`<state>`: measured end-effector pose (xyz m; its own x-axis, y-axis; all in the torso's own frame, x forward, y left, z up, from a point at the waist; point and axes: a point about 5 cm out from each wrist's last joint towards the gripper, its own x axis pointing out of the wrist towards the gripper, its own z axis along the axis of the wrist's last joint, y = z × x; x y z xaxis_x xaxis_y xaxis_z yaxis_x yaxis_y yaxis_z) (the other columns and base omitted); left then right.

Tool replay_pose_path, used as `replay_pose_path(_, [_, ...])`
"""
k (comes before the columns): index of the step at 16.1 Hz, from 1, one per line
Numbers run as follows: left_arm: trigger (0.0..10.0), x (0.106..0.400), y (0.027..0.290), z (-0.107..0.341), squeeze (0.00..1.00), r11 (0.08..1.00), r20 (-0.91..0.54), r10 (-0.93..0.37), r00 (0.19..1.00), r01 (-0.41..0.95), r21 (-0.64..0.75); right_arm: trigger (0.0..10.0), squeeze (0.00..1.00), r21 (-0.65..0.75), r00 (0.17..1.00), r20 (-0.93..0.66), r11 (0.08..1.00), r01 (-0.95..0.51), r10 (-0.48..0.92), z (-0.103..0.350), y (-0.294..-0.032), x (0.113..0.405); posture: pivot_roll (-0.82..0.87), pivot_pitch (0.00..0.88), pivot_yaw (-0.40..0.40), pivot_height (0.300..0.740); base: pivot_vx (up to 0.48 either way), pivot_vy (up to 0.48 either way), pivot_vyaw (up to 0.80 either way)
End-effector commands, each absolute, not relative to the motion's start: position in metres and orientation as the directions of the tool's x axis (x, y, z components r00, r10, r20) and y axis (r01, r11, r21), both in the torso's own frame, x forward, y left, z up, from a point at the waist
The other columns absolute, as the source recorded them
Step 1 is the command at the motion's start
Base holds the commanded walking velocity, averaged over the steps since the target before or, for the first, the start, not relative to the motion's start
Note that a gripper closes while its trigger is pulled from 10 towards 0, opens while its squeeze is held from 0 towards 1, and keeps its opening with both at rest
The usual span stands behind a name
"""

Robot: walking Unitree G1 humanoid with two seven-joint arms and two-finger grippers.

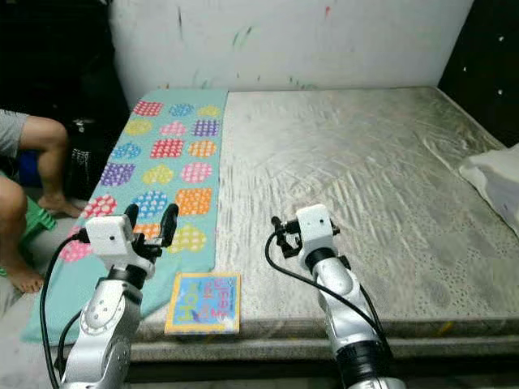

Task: Clean up the room

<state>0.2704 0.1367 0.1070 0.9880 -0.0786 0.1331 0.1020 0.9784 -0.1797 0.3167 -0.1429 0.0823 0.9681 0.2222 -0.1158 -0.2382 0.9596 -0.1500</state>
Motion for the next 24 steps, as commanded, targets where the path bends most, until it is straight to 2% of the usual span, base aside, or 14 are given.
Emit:
replay_pose_path(1, [10.0,0.2709,0.1383,0.1093,0.0,0.979,0.141,-0.08,0.987,0.104,-0.173,10.0,0.0,-0.148,0.969,-0.117,0.961,-0.232,0.216,0.0821,-0.1426,0.3177,-0.14,0.0,0.041,0.74,0.315,0.0,0.0])
replay_pose_path(8, [10.0,0.2709,0.1383,0.1087,0.0,0.979,0.138,-0.083,0.987,0.107,-0.172,10.0,0.0,-0.148,0.97,-0.12,0.963,-0.226,0.21,0.0811,-0.1431,0.3176,-0.14,0.0,0.044,0.74,0.307,0.0,-0.13])
replay_pose_path(16, [10.0,0.2728,0.1411,0.1049,0.0,0.978,0.109,-0.046,0.993,0.067,-0.196,10.0,0.0,-0.159,0.971,-0.13,0.962,-0.222,0.202,0.0792,-0.1454,0.3176,-0.14,0.0,0.043,0.74,0.0,0.0,-0.07])
replay_pose_path(24, [10.0,0.273,0.1431,0.1051,0.0,0.98,0.108,-0.053,0.993,0.073,-0.187,10.0,0.0,-0.189,0.966,-0.126,0.95,-0.248,0.227,0.0789,-0.1412,0.3171,-0.15,0.0,0.053,0.74,0.0,0.446,-0.1])
